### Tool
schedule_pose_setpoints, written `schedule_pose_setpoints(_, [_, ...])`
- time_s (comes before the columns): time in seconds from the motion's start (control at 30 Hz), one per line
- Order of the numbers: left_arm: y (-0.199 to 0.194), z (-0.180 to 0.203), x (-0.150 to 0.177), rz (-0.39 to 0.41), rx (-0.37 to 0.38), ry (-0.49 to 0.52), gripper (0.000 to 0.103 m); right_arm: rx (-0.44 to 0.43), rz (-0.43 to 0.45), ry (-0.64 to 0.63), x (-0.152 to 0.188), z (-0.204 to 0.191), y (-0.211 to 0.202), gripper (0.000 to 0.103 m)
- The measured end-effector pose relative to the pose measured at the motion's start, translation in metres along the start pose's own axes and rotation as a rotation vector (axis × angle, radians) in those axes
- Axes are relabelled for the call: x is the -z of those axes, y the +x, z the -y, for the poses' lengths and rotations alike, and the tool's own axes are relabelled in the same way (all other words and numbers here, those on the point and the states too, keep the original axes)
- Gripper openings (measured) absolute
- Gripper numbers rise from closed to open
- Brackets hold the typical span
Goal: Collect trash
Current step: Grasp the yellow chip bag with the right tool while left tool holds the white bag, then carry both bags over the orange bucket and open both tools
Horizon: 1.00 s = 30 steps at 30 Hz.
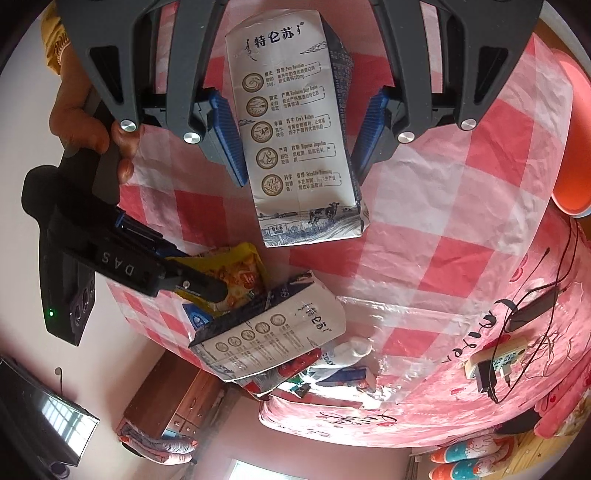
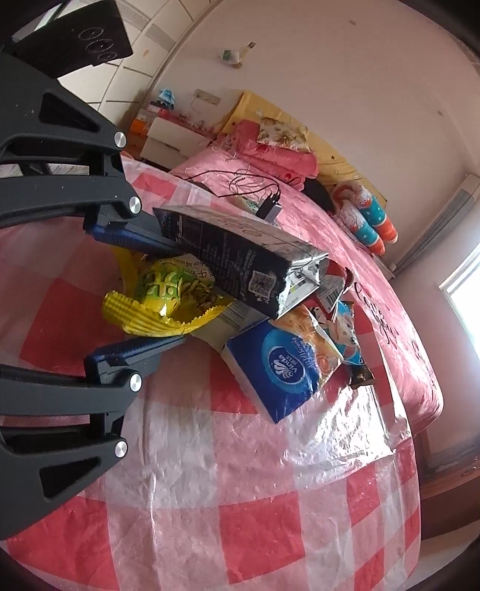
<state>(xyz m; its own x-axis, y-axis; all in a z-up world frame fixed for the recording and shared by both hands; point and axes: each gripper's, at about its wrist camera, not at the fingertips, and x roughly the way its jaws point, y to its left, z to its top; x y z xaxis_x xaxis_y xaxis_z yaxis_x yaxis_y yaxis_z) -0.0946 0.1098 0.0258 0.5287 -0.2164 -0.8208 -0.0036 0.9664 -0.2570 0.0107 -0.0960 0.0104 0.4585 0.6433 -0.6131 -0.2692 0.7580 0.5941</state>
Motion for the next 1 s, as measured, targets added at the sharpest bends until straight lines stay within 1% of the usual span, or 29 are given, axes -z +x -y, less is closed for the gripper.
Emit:
schedule_pose_setpoints(0.13, [0.001,-0.004,-0.001,0.008,0.009,-0.002,0.058,0.023,0.006,-0.019,0.002,-0.004,0.0,0.043])
schedule_pose_setpoints(0.33, [0.001,-0.013,0.001,0.02,0.038,-0.015,0.058,0.061,0.025,-0.08,0.008,-0.016,-0.001,0.034])
schedule_pose_setpoints(0.47, [-0.003,-0.018,0.002,0.036,0.052,-0.025,0.058,0.092,0.049,-0.134,0.015,-0.026,-0.005,0.03])
schedule_pose_setpoints(0.7, [-0.007,-0.03,0.005,0.059,0.075,-0.054,0.058,0.137,0.085,-0.166,0.026,-0.031,-0.019,0.027])
schedule_pose_setpoints(0.8, [-0.01,-0.034,0.006,0.071,0.084,-0.064,0.058,0.173,0.104,-0.184,0.03,-0.034,-0.026,0.027])
schedule_pose_setpoints(1.0, [-0.018,-0.043,0.006,0.095,0.093,-0.075,0.058,0.218,0.15,-0.248,0.037,-0.054,-0.042,0.026])
